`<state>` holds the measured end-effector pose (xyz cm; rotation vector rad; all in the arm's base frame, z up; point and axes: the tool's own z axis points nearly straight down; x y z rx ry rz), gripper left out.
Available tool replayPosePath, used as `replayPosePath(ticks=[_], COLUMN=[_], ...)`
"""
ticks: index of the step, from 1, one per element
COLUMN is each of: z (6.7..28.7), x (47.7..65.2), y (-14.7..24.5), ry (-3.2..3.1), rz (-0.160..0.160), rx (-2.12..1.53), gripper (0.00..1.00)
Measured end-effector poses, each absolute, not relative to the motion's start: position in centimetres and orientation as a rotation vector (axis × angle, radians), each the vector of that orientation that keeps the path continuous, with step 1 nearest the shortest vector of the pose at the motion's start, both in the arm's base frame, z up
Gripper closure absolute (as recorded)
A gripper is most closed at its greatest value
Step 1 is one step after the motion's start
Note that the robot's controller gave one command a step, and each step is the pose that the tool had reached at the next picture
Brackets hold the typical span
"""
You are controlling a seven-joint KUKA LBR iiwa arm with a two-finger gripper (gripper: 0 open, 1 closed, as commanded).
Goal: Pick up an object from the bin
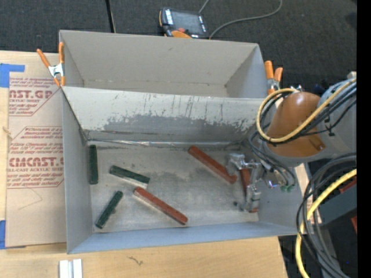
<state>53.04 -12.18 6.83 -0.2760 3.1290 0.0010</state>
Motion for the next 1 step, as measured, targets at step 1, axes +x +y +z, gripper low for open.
replayPosePath(ticks=[1], z=[7.94], x=[58.12], y=[-13.90], ry=[3.136], rz=[0.000], rx=[0.046], gripper=[0.00])
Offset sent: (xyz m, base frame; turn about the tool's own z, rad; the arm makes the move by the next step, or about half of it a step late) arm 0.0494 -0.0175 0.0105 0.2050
